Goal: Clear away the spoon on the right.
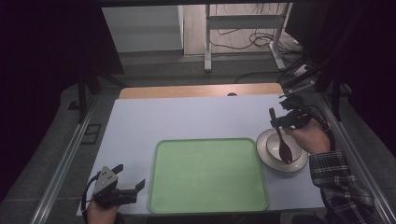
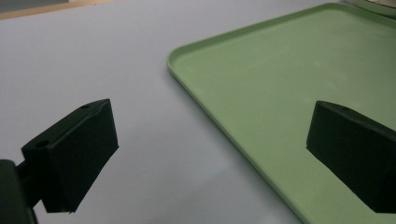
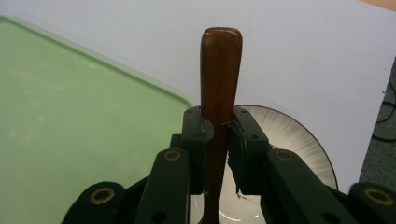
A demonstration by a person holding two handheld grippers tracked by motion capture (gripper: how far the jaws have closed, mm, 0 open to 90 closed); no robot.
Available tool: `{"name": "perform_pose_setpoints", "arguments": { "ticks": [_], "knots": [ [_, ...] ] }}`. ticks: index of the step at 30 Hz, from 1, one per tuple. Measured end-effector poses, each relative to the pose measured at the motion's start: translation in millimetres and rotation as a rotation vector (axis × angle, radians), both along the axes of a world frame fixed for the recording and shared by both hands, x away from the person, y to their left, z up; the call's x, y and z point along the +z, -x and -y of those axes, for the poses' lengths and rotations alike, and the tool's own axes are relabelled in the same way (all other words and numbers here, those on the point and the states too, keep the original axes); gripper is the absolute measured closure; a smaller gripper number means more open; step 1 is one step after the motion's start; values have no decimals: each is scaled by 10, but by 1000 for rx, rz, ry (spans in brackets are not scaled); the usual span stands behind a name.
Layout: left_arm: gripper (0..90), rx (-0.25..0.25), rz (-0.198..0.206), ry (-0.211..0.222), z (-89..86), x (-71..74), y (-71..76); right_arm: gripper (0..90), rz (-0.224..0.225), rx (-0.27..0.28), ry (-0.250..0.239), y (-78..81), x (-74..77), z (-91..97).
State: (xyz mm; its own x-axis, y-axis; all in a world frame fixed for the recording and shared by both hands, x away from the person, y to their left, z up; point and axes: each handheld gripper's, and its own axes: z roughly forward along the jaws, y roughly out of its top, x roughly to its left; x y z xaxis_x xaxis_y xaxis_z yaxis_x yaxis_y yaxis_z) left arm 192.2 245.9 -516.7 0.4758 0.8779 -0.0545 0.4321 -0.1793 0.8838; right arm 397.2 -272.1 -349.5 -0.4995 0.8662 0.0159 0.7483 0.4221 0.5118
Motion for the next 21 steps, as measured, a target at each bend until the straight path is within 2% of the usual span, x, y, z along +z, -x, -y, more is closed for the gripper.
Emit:
{"name": "perform_pose_setpoints", "arguments": {
  "ticks": [9, 15, 21],
  "knots": [
    [20, -3, 1, -3, 3, 4, 3, 774, -79, 7, 8, 43, 34, -102],
    [20, -4, 1, -3, 2, 5, 3, 774, -145, 20, 12, 58, -36, -203],
    [20, -4, 1, -4, 3, 4, 3, 774, -190, 38, 21, 61, -135, -312]
  ]
}}
